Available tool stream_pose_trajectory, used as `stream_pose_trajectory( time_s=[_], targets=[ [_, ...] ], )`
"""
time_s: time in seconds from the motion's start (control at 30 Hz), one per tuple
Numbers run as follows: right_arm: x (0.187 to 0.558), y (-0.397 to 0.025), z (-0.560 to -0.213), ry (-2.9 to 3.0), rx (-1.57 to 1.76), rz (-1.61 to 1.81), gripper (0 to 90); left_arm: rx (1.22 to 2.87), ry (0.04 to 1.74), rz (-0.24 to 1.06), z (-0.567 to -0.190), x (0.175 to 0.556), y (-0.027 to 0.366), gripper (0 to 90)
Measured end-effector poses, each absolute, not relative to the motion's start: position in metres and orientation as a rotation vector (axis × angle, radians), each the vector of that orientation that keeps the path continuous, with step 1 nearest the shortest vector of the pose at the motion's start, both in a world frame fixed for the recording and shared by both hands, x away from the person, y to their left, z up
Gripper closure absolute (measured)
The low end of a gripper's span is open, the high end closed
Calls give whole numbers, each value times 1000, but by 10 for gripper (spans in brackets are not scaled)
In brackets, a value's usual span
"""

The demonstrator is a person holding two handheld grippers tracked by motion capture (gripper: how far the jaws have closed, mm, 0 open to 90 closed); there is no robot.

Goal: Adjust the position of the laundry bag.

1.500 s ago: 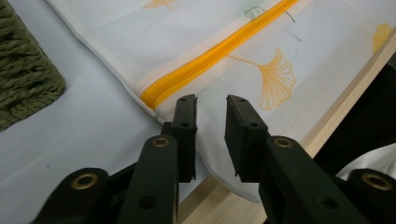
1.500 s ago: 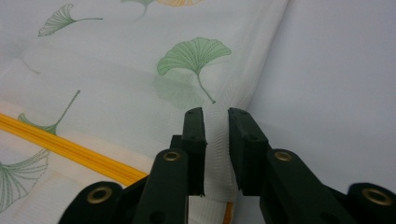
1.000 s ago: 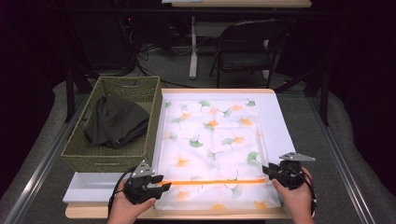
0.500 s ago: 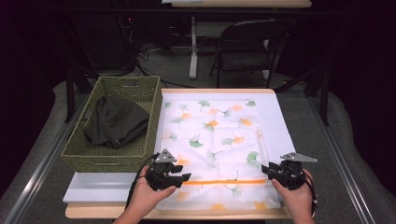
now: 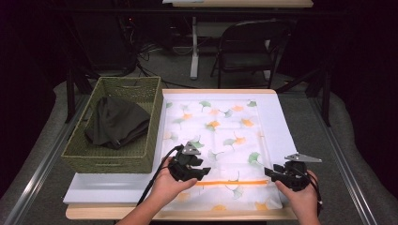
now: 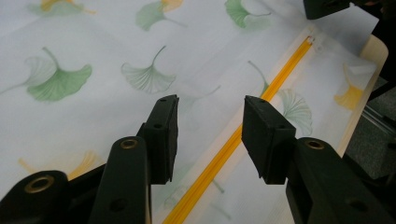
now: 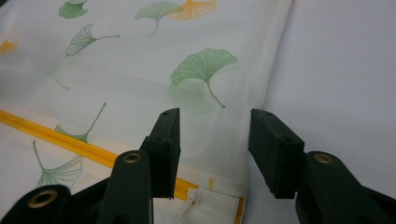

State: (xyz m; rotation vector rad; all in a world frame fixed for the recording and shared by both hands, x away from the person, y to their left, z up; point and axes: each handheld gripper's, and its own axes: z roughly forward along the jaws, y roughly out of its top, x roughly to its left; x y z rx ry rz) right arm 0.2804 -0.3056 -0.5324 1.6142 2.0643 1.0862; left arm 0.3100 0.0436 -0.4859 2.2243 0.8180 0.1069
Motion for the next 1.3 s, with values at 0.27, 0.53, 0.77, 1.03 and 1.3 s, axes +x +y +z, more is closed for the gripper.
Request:
stream_pose_trajectory(
  time_s=[0.27,0.53,0.77,1.03,1.3],
  targets=[
    [282,-317,-534,2042,1672,1096,580,2244,765,95,-487,316,15,593],
    [282,-324,-539,2036,1732,1107,600,2251,769,56,-497,321,0,583],
    [283,-326,-543,2066,1785,1135,609,2262,766,70,-501,318,-8,575],
    [282,-326,-546,2089,1811,1119,617,2267,757,41,-507,321,-14,584],
    [281,-326,-549,2106,1817,1122,618,2304,734,34,-524,318,-30,584]
  ],
)
